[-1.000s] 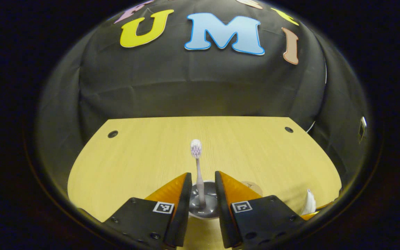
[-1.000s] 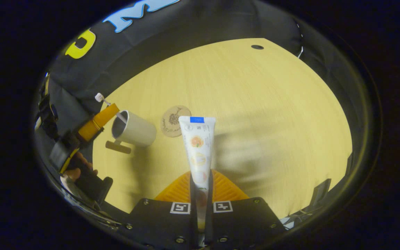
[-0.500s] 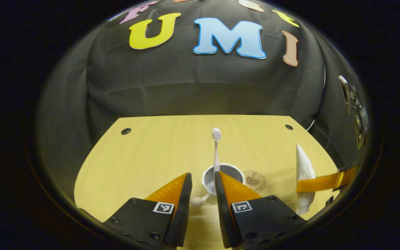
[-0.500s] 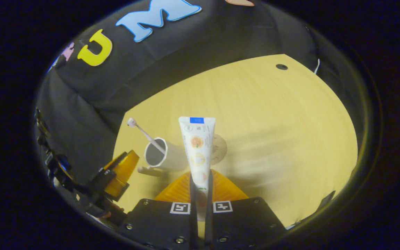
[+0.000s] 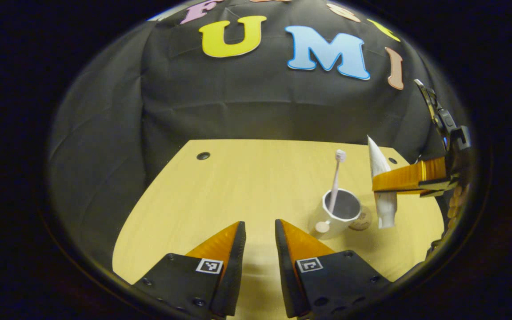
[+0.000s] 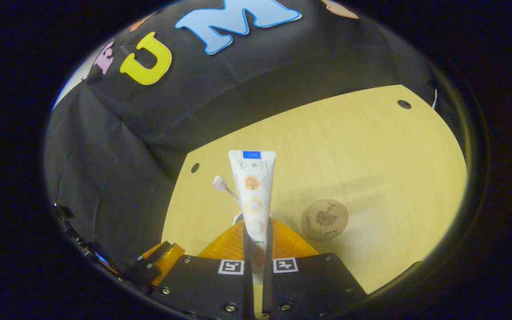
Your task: Put the toothbrush and toothpaste on the desktop into the cup, then pick up the cup and place it on the coaster on the desktop.
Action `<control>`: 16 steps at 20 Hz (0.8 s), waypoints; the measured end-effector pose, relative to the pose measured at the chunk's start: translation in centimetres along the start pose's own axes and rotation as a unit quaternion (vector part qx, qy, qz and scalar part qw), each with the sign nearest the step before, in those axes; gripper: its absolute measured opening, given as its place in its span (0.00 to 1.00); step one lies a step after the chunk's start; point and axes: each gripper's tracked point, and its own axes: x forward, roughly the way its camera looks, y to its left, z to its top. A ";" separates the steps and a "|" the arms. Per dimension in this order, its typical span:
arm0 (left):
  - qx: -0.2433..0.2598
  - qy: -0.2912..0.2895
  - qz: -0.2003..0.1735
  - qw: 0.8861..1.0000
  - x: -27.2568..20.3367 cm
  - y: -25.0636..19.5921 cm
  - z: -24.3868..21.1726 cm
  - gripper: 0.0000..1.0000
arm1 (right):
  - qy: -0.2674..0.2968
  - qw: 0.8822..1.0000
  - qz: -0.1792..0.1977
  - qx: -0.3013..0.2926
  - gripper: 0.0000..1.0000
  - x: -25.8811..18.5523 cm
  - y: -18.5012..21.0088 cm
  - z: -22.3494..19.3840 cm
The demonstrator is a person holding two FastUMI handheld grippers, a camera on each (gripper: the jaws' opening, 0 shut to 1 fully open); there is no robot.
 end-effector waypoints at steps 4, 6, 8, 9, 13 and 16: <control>-0.013 0.009 0.036 0.999 -1.6 4.9 -1.1 0.46 | -0.033 0.999 -0.007 -0.008 0.10 3.0 0.5 1.7; -0.018 0.013 0.055 0.998 -2.2 7.0 -1.6 0.46 | -0.045 0.999 -0.015 -0.010 0.10 3.9 0.4 2.0; -0.022 0.019 0.069 0.997 -3.2 8.5 -2.2 0.46 | -0.053 0.998 -0.022 -0.021 0.09 4.8 0.3 1.8; -0.023 0.021 0.074 0.997 -3.8 9.0 -2.4 0.46 | -0.058 0.998 -0.025 -0.029 0.10 5.3 0.2 1.9; -0.024 0.037 0.084 0.995 -4.4 9.4 -3.3 0.52 | -0.091 0.992 -0.026 -0.078 0.09 5.9 0.7 1.7; -0.021 0.049 0.083 0.995 -4.0 9.9 -4.8 0.52 | -0.127 0.984 -0.037 -0.118 0.09 6.0 0.6 1.6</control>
